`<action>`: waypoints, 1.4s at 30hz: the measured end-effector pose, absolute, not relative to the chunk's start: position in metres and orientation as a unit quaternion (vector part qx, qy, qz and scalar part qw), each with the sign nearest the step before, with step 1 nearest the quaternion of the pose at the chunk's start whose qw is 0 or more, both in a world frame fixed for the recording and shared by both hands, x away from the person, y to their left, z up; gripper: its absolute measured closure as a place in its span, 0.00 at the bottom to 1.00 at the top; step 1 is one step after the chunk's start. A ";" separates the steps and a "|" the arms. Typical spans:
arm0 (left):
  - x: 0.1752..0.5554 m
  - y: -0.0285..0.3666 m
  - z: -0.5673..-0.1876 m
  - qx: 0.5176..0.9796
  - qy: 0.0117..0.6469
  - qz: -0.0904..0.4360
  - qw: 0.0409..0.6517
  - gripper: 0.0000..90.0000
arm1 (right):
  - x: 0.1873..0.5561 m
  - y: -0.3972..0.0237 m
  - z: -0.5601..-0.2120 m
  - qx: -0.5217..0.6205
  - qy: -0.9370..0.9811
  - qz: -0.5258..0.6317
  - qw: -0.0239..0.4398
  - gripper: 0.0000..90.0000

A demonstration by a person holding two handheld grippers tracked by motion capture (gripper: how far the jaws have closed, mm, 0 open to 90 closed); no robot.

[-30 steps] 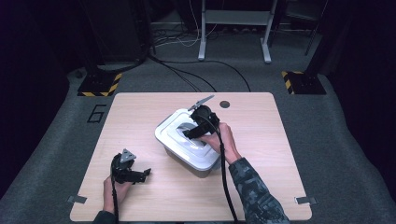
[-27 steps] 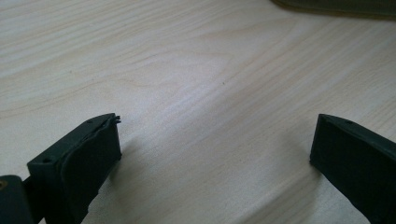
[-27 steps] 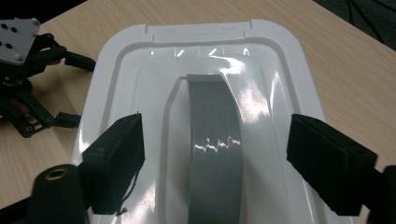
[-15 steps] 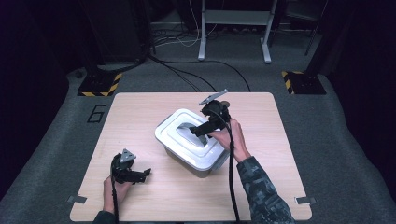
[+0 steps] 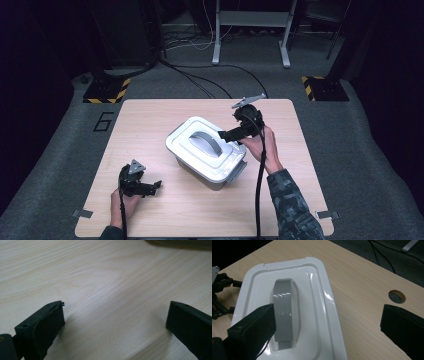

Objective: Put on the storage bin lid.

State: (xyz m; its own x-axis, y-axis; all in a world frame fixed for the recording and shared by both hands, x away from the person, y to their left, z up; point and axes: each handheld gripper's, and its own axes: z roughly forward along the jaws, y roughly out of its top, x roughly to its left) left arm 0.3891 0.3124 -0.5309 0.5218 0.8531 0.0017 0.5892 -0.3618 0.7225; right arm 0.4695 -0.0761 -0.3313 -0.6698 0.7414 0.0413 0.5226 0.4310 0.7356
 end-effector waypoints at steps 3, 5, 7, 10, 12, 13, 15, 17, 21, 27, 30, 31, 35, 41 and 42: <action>0.389 0.312 -0.531 0.802 0.449 0.193 0.342 0.01 | 0.469 -0.088 -0.331 0.389 0.828 0.375 0.153 0.00; 0.389 0.312 -0.531 0.802 0.449 0.193 0.342 0.01 | 0.469 -0.097 -0.332 0.395 0.824 0.375 0.156 0.00; 0.389 0.312 -0.531 0.802 0.449 0.193 0.342 0.01 | 0.469 -0.104 -0.333 0.403 0.821 0.372 0.160 0.00; 0.389 0.312 -0.531 0.802 0.449 0.193 0.342 0.01 | 0.470 -0.115 -0.336 0.413 0.816 0.369 0.165 0.00; 0.389 0.312 -0.531 0.802 0.449 0.193 0.342 0.01 | 0.470 -0.121 -0.337 0.420 0.813 0.367 0.166 0.00; 0.389 0.312 -0.531 0.802 0.449 0.193 0.342 0.01 | 0.470 -0.123 -0.338 0.426 0.810 0.368 0.165 0.00; 0.389 0.312 -0.531 0.803 0.449 0.193 0.342 0.01 | 0.470 -0.128 -0.341 0.429 0.808 0.366 0.169 0.00; 0.389 0.312 -0.531 0.803 0.449 0.193 0.342 0.01 | 0.471 -0.133 -0.343 0.433 0.807 0.364 0.169 0.00; 0.389 0.312 -0.531 0.802 0.449 0.193 0.342 0.01 | 0.472 -0.141 -0.347 0.444 0.801 0.362 0.174 0.00; 0.389 0.312 -0.531 0.802 0.449 0.193 0.342 0.01 | 0.474 -0.155 -0.357 0.463 0.793 0.354 0.176 0.00; 0.389 0.312 -0.531 0.802 0.449 0.193 0.342 0.01 | 0.476 -0.166 -0.367 0.477 0.789 0.345 0.177 0.00; 0.389 0.312 -0.531 0.803 0.448 0.193 0.342 0.01 | 0.476 -0.169 -0.370 0.479 0.789 0.342 0.177 0.00; 0.389 0.312 -0.531 0.802 0.449 0.193 0.342 0.01 | 0.478 -0.180 -0.382 0.496 0.782 0.335 0.174 0.00; 0.389 0.312 -0.531 0.802 0.449 0.193 0.342 0.01 | 0.479 -0.192 -0.404 0.518 0.776 0.319 0.170 0.00; 0.389 0.312 -0.531 0.802 0.449 0.194 0.343 0.01 | 0.479 -0.193 -0.408 0.520 0.775 0.315 0.169 0.00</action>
State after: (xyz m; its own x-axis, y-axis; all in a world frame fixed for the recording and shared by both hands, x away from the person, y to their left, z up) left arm 0.3893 0.3124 -0.5310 0.5222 0.8528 0.0031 0.5875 -0.3624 0.7236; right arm 0.4789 -0.1927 -0.4078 -0.4010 0.9138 0.0653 0.7005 0.2599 0.6646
